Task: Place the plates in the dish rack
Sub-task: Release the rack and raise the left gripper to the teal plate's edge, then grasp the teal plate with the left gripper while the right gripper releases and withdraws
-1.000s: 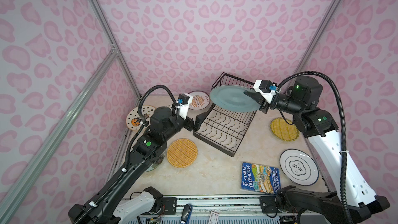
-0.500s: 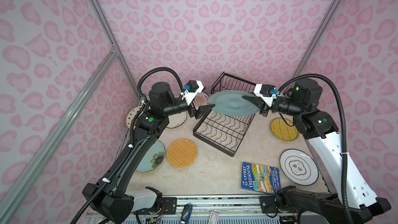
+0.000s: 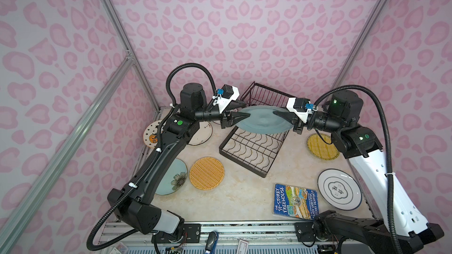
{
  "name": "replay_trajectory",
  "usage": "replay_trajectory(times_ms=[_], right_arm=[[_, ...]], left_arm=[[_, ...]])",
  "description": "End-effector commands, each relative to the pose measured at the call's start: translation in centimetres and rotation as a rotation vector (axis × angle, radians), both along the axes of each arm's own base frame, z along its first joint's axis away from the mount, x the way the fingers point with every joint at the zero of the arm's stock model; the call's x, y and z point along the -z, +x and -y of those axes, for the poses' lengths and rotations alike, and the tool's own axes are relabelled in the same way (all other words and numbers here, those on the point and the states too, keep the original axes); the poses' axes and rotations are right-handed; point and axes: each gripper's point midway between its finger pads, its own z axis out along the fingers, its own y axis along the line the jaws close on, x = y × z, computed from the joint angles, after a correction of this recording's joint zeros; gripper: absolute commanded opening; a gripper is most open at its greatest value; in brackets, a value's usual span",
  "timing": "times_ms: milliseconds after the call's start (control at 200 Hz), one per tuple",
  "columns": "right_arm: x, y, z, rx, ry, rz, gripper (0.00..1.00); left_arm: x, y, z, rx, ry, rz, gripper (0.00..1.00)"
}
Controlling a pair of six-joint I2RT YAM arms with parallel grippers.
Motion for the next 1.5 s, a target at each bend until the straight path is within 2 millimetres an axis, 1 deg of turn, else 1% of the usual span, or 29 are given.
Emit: replay_trajectory(times_ms=[0, 95, 180, 225, 280, 340, 360, 365, 370, 440, 475, 480, 485, 490, 495, 505, 520, 600, 630, 640, 650, 805, 905, 990, 1085, 1130, 1290, 1360, 1495], right_arm=[[-2.0, -0.1, -0.3, -0.02, 0.04, 0.086, 0.0], [-1.8, 0.0, -0.4, -0.021, 0.039, 0.081, 0.0], [-1.7, 0.1, -0.5, -0.026, 0.039, 0.076, 0.0], [-1.6, 0.1, -0.5, -0.027, 0.04, 0.072, 0.0], [-1.6, 0.2, -0.5, -0.026, 0.045, 0.065, 0.0], [-2.3, 0.6, -0.3, 0.005, 0.081, 0.056, 0.01], [-2.5, 0.8, -0.1, 0.022, 0.097, 0.047, 0.08], [-2.6, 0.9, -0.1, 0.029, 0.104, 0.04, 0.12], [-2.6, 0.9, -0.1, 0.029, 0.104, 0.04, 0.12], [-3.6, 1.1, 0.5, 0.083, 0.161, 0.018, 0.42], [-4.2, 1.1, 1.0, 0.115, 0.191, 0.004, 0.52], [-4.3, 1.2, 1.1, 0.122, 0.195, 0.002, 0.59], [-4.4, 1.2, 1.1, 0.126, 0.198, 0.0, 0.68], [-4.4, 1.2, 1.2, 0.129, 0.201, 0.0, 0.81], [-4.5, 1.2, 1.2, 0.133, 0.205, -0.002, 0.9], [-4.7, 1.1, 1.4, 0.139, 0.212, -0.006, 0.98], [-4.8, 1.1, 1.5, 0.149, 0.222, -0.013, 1.0], [-5.1, 0.9, 2.4, 0.207, 0.289, -0.072, 1.0], [-5.9, 0.7, 3.1, 0.24, 0.339, -0.081, 1.0], [-5.0, 1.0, 3.2, 0.255, 0.345, -0.107, 1.0], [-4.9, 1.0, 3.4, 0.268, 0.362, -0.116, 1.0], [-5.2, 0.3, 9.3, 0.562, 0.575, -0.16, 1.0], [-4.4, -0.1, 10.9, 0.663, 0.579, -0.246, 1.0], [-2.9, 0.0, 11.3, 0.704, 0.58, -0.311, 1.0], [-1.0, -0.1, 11.1, 0.702, 0.581, -0.353, 1.0], [0.3, 0.0, 11.0, 0.699, 0.574, -0.376, 1.0], [3.9, -0.2, 11.1, 0.714, 0.586, -0.431, 1.0], [5.4, -0.4, 10.6, 0.7, 0.573, -0.466, 1.0], [8.1, -0.8, 10.0, 0.684, 0.541, -0.546, 1.0]], left_arm=[[0.5, -0.7, 0.4, 0.034, 0.022, -0.005, 0.44], [0.9, -0.7, 0.6, 0.034, 0.03, -0.015, 0.27], [0.8, -0.9, 0.7, 0.038, 0.026, -0.021, 0.14], [0.6, -1.2, 0.8, 0.043, 0.022, -0.022, 0.05], [0.2, -1.7, 0.9, 0.057, 0.01, -0.025, 0.04], [-0.3, -2.4, 1.0, 0.077, -0.007, -0.034, 0.04], [-0.4, -2.5, 1.0, 0.078, -0.014, -0.036, 0.04], [-0.5, -2.5, 1.0, 0.078, -0.016, -0.037, 0.04], [-0.6, -2.6, 1.0, 0.078, -0.019, -0.036, 0.04], [-1.1, -2.3, 1.0, 0.042, -0.043, -0.076, 0.04], [-1.4, -1.9, 0.9, 0.009, -0.058, -0.103, 0.04], [-1.4, -1.8, 0.9, 0.004, -0.06, -0.107, 0.04], [-1.4, -1.8, 0.8, 0.001, -0.061, -0.11, 0.04], [-1.4, -1.7, 0.8, -0.004, -0.063, -0.117, 0.04], [-1.5, -1.7, 0.8, -0.007, -0.066, -0.121, 0.04], [-1.6, -1.7, 0.8, -0.012, -0.07, -0.129, 0.04], [-1.7, -1.5, 0.7, -0.022, -0.077, -0.136, 0.04], [-2.4, -0.2, 0.1, -0.125, -0.11, -0.173, 0.04], [-2.6, 0.3, -0.2, -0.167, -0.121, -0.18, 0.04], [-2.7, 0.5, -0.3, -0.181, -0.123, -0.183, 0.04], [-2.7, 0.6, -0.4, -0.193, -0.125, -0.186, 0.04], [-4.4, 2.2, -2.0, -0.349, -0.181, -0.191, 0.04], [-6.4, 3.6, -3.3, -0.462, -0.262, -0.193, 0.04], [-7.9, 5.7, -4.5, -0.588, -0.337, -0.193, 0.04], [-8.2, 8.6, -4.9, -0.725, -0.361, -0.169, 0.04], [-8.2, 9.6, -4.6, -0.77, -0.349, -0.144, 0.04], [-7.8, 14.1, -3.3, -0.914, -0.307, -0.049, 0.04], [-7.5, 16.0, -3.0, -0.977, -0.293, -0.022, 0.04], [-7.0, 18.6, -2.4, -1.04, -0.28, 0.024, 0.04]])
